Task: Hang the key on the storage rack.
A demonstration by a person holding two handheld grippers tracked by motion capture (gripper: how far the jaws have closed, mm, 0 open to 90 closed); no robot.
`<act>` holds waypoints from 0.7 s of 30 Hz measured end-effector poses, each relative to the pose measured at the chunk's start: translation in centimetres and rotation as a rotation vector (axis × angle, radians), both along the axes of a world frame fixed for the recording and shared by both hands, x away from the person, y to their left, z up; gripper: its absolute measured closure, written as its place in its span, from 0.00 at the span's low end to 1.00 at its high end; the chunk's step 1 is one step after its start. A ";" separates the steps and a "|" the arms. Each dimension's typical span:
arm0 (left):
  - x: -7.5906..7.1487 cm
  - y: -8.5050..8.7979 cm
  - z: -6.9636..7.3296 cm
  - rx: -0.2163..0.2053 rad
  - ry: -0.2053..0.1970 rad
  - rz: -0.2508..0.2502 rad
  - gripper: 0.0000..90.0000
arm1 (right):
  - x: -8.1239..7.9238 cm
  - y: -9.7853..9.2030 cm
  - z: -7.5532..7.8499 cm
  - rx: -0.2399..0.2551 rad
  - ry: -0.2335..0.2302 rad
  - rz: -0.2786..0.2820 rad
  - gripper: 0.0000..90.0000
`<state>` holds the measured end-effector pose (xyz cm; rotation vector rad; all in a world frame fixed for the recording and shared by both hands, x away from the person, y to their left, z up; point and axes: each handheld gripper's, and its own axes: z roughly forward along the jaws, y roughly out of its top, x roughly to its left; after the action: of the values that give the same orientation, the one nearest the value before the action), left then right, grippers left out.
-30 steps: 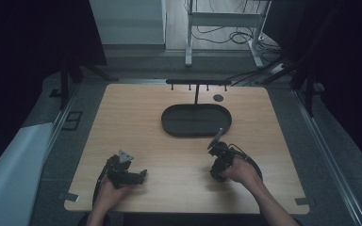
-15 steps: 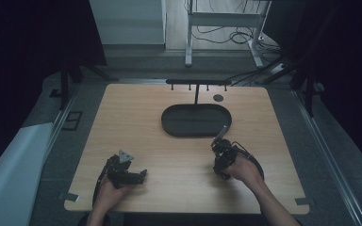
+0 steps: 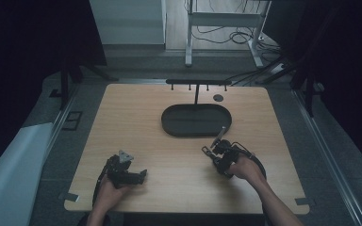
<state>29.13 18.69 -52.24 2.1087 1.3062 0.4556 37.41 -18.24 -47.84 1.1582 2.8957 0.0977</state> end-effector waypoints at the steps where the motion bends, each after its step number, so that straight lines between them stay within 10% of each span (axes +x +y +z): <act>1: 0.0 0.0 0.0 0.000 0.000 0.000 0.00 | 0.1 -0.1 0.0 -0.001 -0.006 0.010 0.54; 21: 0.0 0.0 0.0 0.000 0.000 0.000 0.00 | 0.4 -1.6 3.0 0.038 -0.030 0.023 0.54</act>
<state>29.15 18.67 -52.24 2.1087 1.3061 0.4564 37.85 -19.89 -44.86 1.1196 2.8936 0.1702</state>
